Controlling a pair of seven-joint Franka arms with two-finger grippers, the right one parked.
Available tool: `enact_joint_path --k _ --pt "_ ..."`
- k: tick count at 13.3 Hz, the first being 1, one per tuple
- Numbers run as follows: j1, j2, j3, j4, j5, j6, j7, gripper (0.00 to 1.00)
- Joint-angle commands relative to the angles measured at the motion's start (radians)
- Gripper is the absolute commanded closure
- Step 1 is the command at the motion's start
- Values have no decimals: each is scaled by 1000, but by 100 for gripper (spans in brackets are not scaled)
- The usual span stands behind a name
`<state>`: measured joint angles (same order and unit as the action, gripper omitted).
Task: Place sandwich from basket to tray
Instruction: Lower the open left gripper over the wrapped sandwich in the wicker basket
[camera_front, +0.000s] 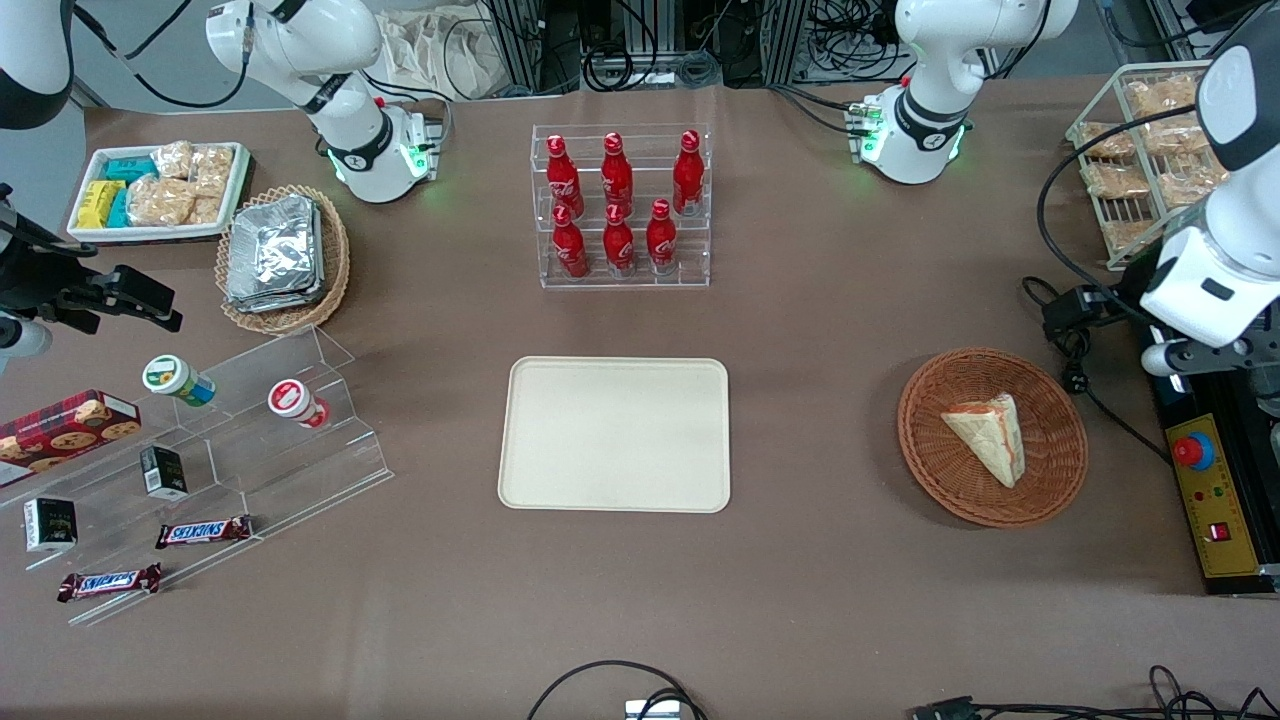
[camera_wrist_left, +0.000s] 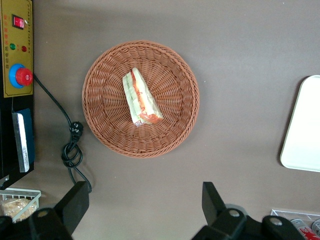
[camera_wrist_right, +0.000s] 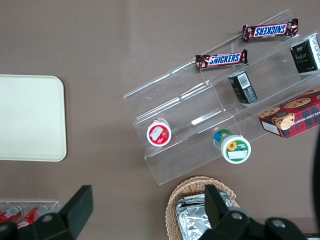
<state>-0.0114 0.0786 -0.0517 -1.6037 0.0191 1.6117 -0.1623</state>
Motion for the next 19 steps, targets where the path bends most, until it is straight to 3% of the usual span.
enact_joint_path --k 1,7,11,15,19 --pt "4 38 -2 51 -4 -48 4 0" --pt "17 107 6 38 27 -30 -29 0" --pt "82 95 6 -169 5 238 -96 0" --pt "84 82 3 -361 8 495 -431 0" --pt "74 110 1 -517 12 765 -608 0"
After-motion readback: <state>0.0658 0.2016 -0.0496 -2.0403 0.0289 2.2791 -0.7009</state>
